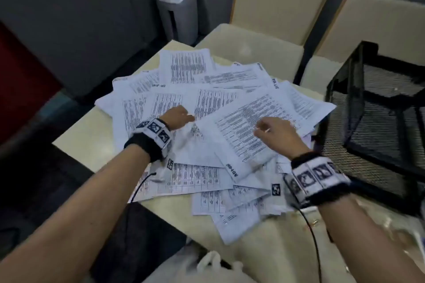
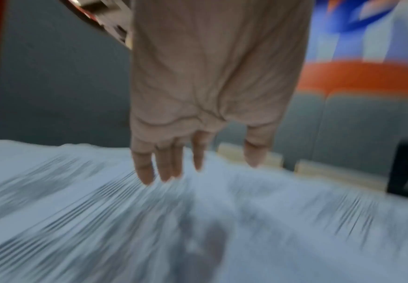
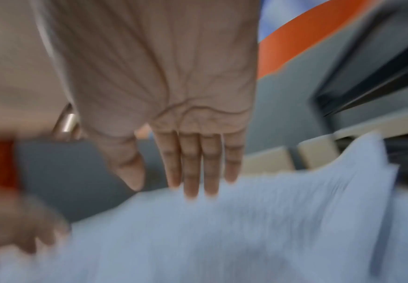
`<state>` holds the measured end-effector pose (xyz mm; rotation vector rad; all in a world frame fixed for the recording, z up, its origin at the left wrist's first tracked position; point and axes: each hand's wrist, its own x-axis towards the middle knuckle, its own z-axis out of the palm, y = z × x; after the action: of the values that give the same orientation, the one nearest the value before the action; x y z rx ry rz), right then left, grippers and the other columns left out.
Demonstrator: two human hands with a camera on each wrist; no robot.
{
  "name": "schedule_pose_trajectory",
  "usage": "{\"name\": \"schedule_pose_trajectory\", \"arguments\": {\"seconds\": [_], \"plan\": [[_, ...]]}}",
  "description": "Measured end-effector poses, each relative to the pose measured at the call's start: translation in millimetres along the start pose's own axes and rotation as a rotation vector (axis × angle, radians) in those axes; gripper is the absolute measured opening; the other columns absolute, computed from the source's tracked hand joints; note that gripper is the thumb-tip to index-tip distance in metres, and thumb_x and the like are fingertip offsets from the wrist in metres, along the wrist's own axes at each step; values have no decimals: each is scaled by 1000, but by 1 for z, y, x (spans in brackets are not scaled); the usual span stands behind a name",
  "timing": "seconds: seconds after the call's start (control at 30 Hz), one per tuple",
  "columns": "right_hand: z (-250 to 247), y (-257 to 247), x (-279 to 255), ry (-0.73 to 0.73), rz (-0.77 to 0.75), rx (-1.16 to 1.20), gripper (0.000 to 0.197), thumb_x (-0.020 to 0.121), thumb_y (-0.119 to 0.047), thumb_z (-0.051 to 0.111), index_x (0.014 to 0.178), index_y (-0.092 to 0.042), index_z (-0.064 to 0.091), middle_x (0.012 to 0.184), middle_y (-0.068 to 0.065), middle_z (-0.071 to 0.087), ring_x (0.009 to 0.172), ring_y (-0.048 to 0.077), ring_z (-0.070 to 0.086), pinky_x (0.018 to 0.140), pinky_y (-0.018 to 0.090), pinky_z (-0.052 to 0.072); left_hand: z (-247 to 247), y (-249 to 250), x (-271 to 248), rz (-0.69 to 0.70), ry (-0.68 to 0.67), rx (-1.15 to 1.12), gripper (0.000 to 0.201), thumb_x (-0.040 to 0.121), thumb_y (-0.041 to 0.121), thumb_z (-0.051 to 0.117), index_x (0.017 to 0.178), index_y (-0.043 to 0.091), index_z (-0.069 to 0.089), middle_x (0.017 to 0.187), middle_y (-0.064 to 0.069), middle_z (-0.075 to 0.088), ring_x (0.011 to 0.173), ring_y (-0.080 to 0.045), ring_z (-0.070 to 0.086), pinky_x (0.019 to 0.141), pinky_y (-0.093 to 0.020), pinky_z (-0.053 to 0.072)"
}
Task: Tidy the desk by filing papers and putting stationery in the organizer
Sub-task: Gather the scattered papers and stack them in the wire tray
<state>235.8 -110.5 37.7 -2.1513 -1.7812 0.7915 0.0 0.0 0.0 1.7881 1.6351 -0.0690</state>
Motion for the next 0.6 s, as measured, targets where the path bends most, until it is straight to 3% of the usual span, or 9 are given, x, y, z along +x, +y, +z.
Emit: {"name": "schedule_pose_trajectory", "arguments": {"seconds": [0.07,0.2,0.27,0.3,0.37,0.43,0.47,0.53,0.6], "plan": [[41,-15,23,-106,28,-146,46,86,-33,57,124,-8,49,129,13,53,118,31,50,96,39,44,4,-18,7,-168,12,205,60,94,44,45,134,-1,44,143,-19,40,134,-33,36,109,-39,33],[110,-35,33,-381,115,-410,102,73,-42,71,147,-14,7,155,18,6,140,46,12,109,58,28,31,-46,6,-328,-58,243,95,86,62,45,146,-5,18,156,-24,10,145,-39,11,119,-48,14],[125,-34,29,-405,133,-448,103,80,-28,69,148,-14,-6,156,19,-13,141,49,-2,111,60,25,43,-50,13,-347,-25,231,98,83,60,52,146,-5,15,156,-26,5,144,-41,9,118,-50,16],[129,-33,23,-378,127,-455,95,83,-15,63,148,-14,-5,156,20,-14,140,51,-2,110,59,28,49,-53,19,-342,-13,246,88,86,56,51,144,-4,23,154,-27,11,143,-42,15,118,-49,17],[133,-21,12,-293,128,-478,77,85,5,50,147,-12,6,154,23,-2,138,52,11,105,55,38,58,-58,28,-273,4,237,64,89,45,50,129,-5,49,144,-27,39,133,-40,38,117,-48,22],[127,-3,4,-159,114,-486,56,87,5,48,137,-8,27,142,24,27,125,42,39,94,42,48,61,-60,30,-195,10,102,44,88,32,54,110,-6,64,128,-26,57,121,-37,53,113,-46,32],[121,2,2,-134,109,-461,42,88,3,49,127,-6,36,131,20,41,110,33,50,82,35,49,61,-61,29,-171,11,36,38,88,27,56,103,-6,66,123,-26,60,118,-38,56,108,-45,39],[107,1,2,-186,133,-298,19,88,2,48,106,-5,46,105,13,54,78,21,53,63,27,42,60,-62,29,-156,27,-58,30,86,19,59,100,-7,64,124,-26,58,114,-38,57,100,-43,47],[101,-12,9,-222,120,26,14,85,4,46,98,-3,47,91,9,54,71,21,52,58,26,42,60,-62,22,-127,122,-147,47,81,20,65,119,-4,53,138,-24,40,122,-36,48,104,-45,44]]}}
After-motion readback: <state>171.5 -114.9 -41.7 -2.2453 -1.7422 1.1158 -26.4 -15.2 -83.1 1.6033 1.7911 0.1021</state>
